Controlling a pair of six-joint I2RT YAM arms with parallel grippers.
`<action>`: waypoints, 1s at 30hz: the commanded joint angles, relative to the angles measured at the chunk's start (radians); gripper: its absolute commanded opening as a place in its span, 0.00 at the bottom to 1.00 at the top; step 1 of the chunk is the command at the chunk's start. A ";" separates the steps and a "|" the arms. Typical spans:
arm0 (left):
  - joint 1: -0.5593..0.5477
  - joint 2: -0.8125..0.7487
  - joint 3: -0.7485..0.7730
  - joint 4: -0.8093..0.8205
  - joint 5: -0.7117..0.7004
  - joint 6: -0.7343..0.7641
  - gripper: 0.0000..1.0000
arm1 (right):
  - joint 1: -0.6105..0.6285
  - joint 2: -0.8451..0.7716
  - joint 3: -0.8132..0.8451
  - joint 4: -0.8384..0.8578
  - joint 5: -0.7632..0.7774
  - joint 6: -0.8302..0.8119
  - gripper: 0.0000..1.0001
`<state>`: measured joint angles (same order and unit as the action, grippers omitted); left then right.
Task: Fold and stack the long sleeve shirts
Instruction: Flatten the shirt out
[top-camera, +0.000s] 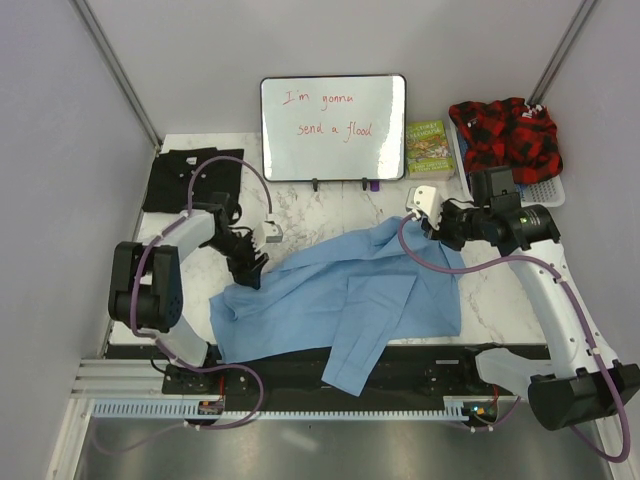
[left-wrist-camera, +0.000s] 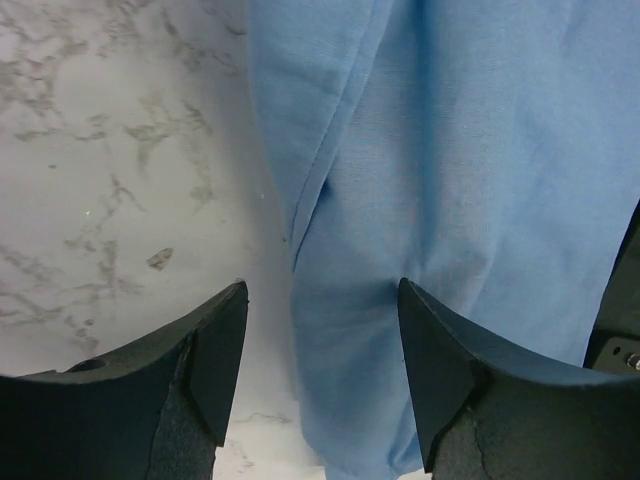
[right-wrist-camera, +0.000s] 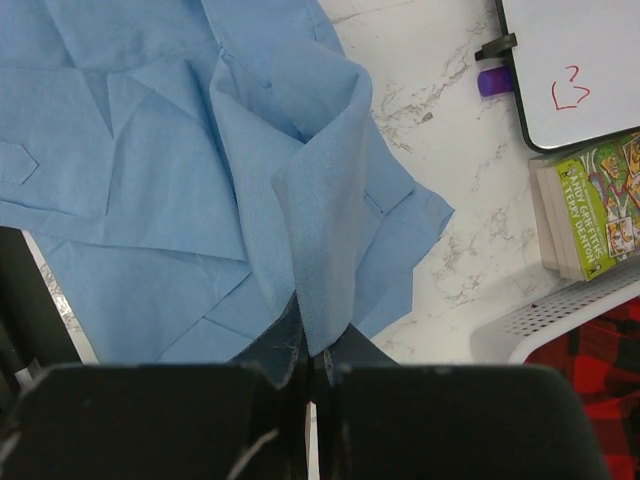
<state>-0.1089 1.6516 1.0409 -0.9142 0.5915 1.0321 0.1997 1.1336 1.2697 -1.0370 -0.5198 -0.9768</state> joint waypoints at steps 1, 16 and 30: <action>-0.026 0.002 -0.033 0.031 -0.015 -0.038 0.67 | -0.002 -0.024 -0.010 -0.030 0.015 -0.032 0.00; -0.147 -0.171 -0.102 0.370 -0.038 -0.067 0.62 | -0.002 -0.058 -0.035 -0.035 0.021 -0.026 0.00; -0.267 -0.113 -0.183 0.603 -0.242 -0.098 0.53 | -0.006 -0.054 -0.001 -0.038 0.040 -0.019 0.00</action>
<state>-0.3775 1.5108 0.8528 -0.4103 0.4374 0.9665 0.1997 1.0855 1.2255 -1.0702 -0.4873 -0.9947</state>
